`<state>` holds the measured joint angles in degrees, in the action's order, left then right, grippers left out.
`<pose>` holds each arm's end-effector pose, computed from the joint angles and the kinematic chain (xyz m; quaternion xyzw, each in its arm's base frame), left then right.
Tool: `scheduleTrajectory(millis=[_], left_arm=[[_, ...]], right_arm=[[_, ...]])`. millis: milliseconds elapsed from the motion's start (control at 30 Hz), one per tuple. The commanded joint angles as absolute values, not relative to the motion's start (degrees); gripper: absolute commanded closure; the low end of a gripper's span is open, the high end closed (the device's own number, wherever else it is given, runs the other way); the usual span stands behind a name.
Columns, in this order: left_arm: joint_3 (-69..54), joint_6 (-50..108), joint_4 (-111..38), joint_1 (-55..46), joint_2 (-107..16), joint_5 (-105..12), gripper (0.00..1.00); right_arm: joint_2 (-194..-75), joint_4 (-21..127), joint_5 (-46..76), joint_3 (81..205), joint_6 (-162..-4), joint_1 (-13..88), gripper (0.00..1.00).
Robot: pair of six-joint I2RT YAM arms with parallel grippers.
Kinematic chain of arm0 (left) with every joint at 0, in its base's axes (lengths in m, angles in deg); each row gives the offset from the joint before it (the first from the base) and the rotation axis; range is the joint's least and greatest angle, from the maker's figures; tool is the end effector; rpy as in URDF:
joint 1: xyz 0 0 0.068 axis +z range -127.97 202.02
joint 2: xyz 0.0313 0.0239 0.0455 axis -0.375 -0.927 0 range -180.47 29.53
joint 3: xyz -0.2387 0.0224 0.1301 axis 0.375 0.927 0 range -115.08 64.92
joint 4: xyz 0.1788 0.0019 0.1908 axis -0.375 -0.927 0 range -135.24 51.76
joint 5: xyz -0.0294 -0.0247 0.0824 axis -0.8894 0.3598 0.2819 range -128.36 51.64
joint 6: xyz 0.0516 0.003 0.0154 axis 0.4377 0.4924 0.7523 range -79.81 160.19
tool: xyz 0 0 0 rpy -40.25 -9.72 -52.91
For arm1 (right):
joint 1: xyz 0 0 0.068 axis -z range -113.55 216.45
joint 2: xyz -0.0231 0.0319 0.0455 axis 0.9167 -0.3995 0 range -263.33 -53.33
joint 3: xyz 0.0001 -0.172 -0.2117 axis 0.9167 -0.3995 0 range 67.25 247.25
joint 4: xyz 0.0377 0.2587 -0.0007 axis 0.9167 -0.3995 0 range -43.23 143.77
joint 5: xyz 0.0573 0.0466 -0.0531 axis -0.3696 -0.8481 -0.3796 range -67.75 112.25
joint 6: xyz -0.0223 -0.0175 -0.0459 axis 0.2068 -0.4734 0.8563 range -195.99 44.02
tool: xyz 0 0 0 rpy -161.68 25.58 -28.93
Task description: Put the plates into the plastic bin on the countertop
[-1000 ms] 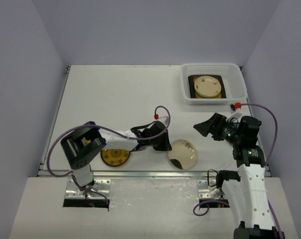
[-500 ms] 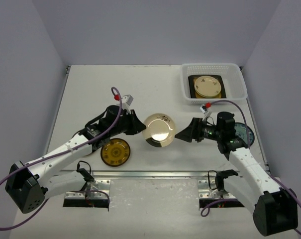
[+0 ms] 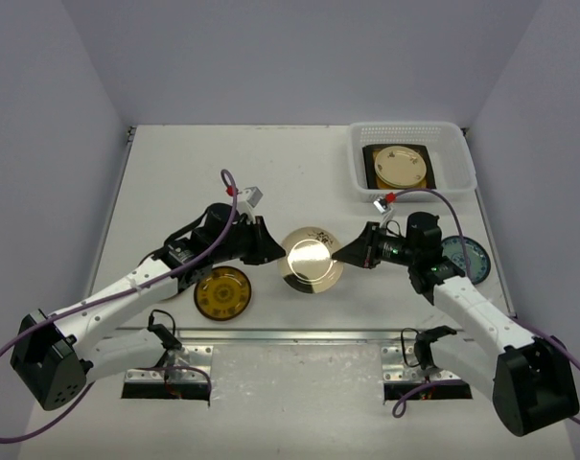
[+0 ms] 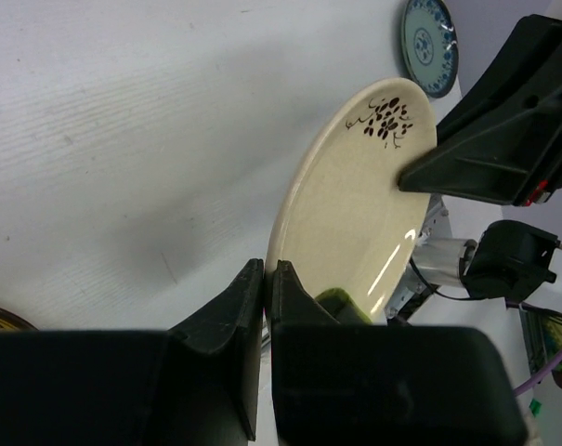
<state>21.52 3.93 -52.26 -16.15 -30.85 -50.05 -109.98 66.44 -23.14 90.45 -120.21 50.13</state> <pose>0.1802 -0.1508 0.2727 0.0646 0.8649 -0.3668 0.3365 0.1897 0.0819 0.2139 -0.0296 0.7898 0.5384 0.2924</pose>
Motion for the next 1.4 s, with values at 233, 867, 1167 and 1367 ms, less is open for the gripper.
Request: scheduleTrajectory(millis=[233, 867, 1167, 1367], left_arm=[[12.13, 5.87, -62.85, -15.86, -25.27, -31.35, 0.0], [16.63, 19.61, -71.74, -15.94, 4.05, -34.94, 0.0], [21.66, 17.32, -68.12, -15.86, 7.96, -35.53, 0.0], [21.68, 17.43, -68.03, -15.86, 7.21, -36.43, 0.0]], right_arm=[[-109.28, 64.92, -9.95, 94.51, -123.53, 52.95, 1.0], [-141.99, 69.08, 39.44, 119.07, -170.34, 70.78, 1.0], [-152.19, 72.56, 43.7, 125.87, -170.44, 70.05, 1.0], [-157.22, 69.39, 41.24, 131.85, -164.58, 70.06, 0.73]])
